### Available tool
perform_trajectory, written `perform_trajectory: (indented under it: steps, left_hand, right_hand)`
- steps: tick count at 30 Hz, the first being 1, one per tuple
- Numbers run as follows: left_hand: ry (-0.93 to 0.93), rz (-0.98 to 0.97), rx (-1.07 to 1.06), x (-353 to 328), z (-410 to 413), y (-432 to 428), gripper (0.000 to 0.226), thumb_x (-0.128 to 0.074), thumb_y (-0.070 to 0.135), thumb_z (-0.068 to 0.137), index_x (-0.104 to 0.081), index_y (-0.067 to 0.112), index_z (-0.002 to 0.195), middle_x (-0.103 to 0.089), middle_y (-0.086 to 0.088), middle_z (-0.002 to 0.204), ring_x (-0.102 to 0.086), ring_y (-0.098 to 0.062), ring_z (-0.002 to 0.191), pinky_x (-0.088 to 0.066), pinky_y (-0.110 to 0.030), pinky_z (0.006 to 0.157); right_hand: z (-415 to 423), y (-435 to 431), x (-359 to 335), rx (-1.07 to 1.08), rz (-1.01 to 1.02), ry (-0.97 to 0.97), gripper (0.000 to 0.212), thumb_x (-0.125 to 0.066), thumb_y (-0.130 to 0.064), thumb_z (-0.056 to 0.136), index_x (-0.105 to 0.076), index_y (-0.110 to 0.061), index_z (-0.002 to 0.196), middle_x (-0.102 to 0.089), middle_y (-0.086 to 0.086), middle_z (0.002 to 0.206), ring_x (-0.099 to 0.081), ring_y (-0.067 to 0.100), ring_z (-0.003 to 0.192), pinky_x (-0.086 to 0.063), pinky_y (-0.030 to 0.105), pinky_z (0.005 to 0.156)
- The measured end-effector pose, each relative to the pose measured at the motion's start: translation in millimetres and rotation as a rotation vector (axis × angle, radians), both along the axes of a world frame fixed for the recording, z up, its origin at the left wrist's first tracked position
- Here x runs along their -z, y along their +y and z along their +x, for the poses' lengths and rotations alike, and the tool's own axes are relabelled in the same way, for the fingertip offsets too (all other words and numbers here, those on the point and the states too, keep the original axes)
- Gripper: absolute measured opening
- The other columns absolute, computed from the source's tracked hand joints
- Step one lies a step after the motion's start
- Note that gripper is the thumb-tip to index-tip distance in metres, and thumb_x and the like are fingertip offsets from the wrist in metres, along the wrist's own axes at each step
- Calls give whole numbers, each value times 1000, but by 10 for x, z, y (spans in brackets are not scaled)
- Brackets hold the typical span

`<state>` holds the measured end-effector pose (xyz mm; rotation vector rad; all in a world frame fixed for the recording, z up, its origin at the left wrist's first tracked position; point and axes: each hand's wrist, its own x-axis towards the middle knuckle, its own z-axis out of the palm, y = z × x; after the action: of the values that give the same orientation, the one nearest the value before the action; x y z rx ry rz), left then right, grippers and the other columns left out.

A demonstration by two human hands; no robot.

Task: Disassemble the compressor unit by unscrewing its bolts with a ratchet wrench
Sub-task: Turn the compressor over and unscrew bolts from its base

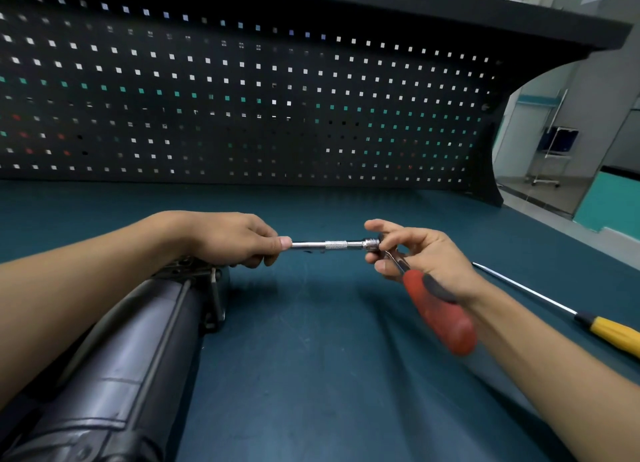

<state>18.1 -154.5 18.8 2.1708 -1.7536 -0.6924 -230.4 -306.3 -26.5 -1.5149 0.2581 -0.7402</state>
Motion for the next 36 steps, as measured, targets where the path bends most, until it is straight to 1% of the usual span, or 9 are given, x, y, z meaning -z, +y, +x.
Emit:
perform_trajectory:
  steps: [3, 7, 10, 13, 15, 20, 23, 30, 36]
  left_hand:
    - [-7, -16, 17, -8, 4, 7, 50, -39, 61, 96, -58, 18, 78, -43, 10, 57, -35, -11, 52, -34, -19, 49]
    - [-14, -25, 32, -3, 4, 2, 47, -42, 58, 96, -53, 19, 72, -41, 8, 58, -33, -12, 51, -31, -19, 47]
    - [-1, -23, 38, 6, 9, -6, 47, -43, 58, 96, -51, 20, 70, -40, 7, 57, -31, -13, 51, -30, -20, 47]
    - [9, -26, 39, 7, 13, -11, 47, -44, 60, 93, -52, 19, 71, -41, 7, 57, -31, -13, 50, -31, -19, 46]
    - [11, -24, 41, 8, 16, -15, 47, -45, 60, 92, -53, 19, 71, -41, 7, 57, -31, -13, 51, -31, -21, 47]
    - [-2, -19, 49, 8, 23, -14, 46, -45, 59, 94, -53, 21, 69, -41, 9, 55, -31, -14, 51, -30, -25, 49]
    - [-9, -14, 53, 5, 26, -10, 46, -45, 59, 94, -53, 22, 69, -41, 8, 56, -31, -15, 52, -31, -26, 50]
    - [-17, -10, 70, 7, 42, -11, 48, -44, 64, 89, -54, 22, 69, -42, 9, 56, -32, -16, 53, -31, -25, 50]
    - [4, -4, 86, 12, 48, -13, 49, -44, 68, 85, -54, 24, 67, -40, 9, 55, -30, -15, 52, -30, -24, 48]
  right_hand:
    - [2, -5, -15, -7, 12, 1, 52, -59, 34, 72, -74, -15, 60, -74, -1, 110, -72, 21, 70, -57, 23, 66]
    - [2, 36, -8, 8, 55, 12, 54, -56, 35, 74, -73, -14, 59, -71, 3, 113, -71, 21, 67, -55, 21, 61]
    - [-13, 62, 2, 10, 122, -21, 48, -58, 31, 76, -74, -13, 66, -71, 4, 114, -71, 22, 71, -55, 22, 61]
    - [-13, 82, -16, 16, 140, 8, 32, -73, 10, 65, -78, -16, 82, -70, 7, 107, -71, 21, 75, -54, 22, 61]
    - [-3, 81, -35, 40, 170, 62, 33, -77, -4, 60, -79, -15, 91, -69, 9, 99, -71, 19, 72, -53, 20, 58]
    - [28, 94, -78, 101, 251, 91, 35, -86, -28, 55, -81, -20, 88, -74, 6, 103, -64, 19, 53, -52, 20, 46]
    - [30, 103, -84, 105, 253, 114, 25, -82, -32, 62, -81, -21, 85, -77, 7, 104, -61, 17, 47, -50, 20, 42]
    - [29, 111, -96, 139, 240, 169, 44, -77, -36, 69, -71, -10, 104, -77, 9, 103, -58, 15, 42, -47, 19, 38]
    - [43, 106, -100, 192, 278, 222, 46, -73, -45, 72, -73, -9, 101, -71, 8, 89, -55, 15, 40, -43, 18, 36]
